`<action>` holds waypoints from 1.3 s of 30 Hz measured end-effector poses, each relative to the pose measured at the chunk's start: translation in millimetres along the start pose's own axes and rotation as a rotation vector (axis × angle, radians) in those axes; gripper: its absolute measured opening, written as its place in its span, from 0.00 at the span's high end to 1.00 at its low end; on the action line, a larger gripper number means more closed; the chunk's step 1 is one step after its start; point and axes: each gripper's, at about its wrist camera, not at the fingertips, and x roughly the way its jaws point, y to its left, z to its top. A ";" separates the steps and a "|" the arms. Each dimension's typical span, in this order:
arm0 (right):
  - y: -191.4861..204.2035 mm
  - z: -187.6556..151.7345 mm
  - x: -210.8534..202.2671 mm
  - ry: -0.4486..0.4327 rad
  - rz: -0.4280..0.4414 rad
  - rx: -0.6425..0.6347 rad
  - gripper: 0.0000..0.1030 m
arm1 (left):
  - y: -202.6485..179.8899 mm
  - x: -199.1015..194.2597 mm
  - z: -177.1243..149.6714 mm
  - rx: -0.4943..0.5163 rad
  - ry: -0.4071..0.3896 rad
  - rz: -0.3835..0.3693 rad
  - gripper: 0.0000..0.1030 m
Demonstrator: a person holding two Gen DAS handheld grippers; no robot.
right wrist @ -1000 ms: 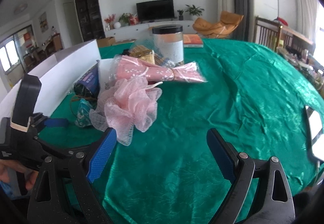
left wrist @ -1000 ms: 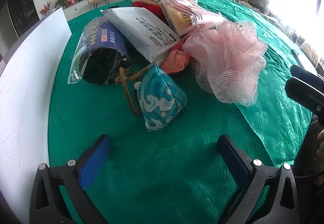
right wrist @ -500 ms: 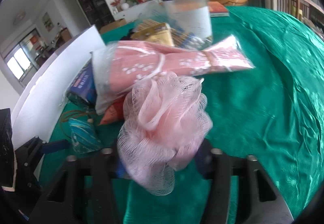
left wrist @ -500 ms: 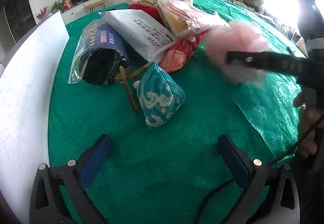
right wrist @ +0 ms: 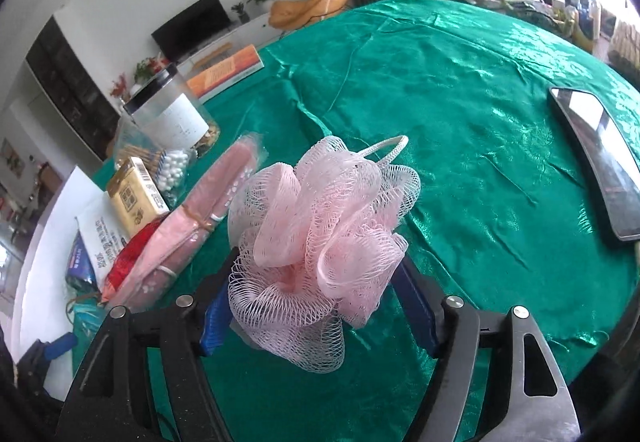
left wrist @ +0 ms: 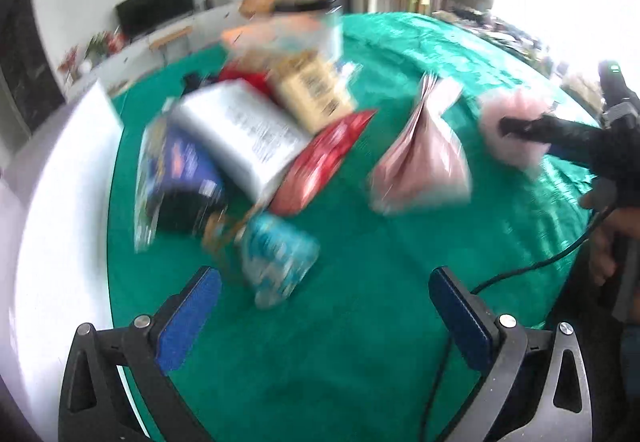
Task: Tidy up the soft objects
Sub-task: 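Grasp the pink mesh bath puff with the right gripper while the left grasps the pink towel bag, then carry both pink items into the white box and open both grippers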
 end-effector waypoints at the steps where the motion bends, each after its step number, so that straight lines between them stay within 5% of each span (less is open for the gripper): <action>1: 1.5 -0.1 0.7 -0.001 -0.001 -0.001 0.27 | -9.0 -0.9 12.7 0.038 -0.017 0.004 0.00; 7: -6.8 0.8 0.5 -0.005 0.008 0.020 0.26 | -57.7 45.4 75.8 0.185 0.037 -0.077 0.00; 12: -15.9 3.3 -5.0 -0.024 -0.006 0.031 0.26 | -79.1 96.9 90.0 0.222 0.140 -0.123 0.00; 15: -9.1 7.4 -6.7 -0.051 -0.026 -0.032 0.22 | -72.0 109.2 87.1 0.151 0.164 -0.160 0.16; 17: -1.5 9.7 -2.3 -0.064 -0.033 -0.099 0.22 | -61.6 102.5 83.9 0.091 0.131 -0.152 0.60; 18: -0.4 10.7 1.4 -0.057 -0.024 -0.112 0.25 | -57.6 100.1 84.6 0.070 0.131 -0.146 0.61; 20: -6.9 12.4 6.7 -0.036 0.005 -0.065 0.60 | -46.4 89.5 82.2 0.003 0.112 -0.197 0.64; 28: -28.0 8.1 -10.9 -0.085 0.071 0.071 0.61 | 25.8 -3.1 48.3 -0.278 -0.056 -0.378 0.65; 31: -8.1 3.7 -13.7 -0.083 0.079 -0.003 0.61 | 80.9 -48.7 31.4 -0.364 -0.134 -0.321 0.65; 34: 29.6 -1.5 -24.4 -0.080 0.134 -0.089 0.61 | 144.4 -92.4 4.7 -0.436 -0.194 -0.167 0.64; 39: 150.1 -20.2 -50.7 -0.034 0.362 -0.309 0.60 | 232.6 -130.2 -53.4 -0.576 -0.193 0.094 0.64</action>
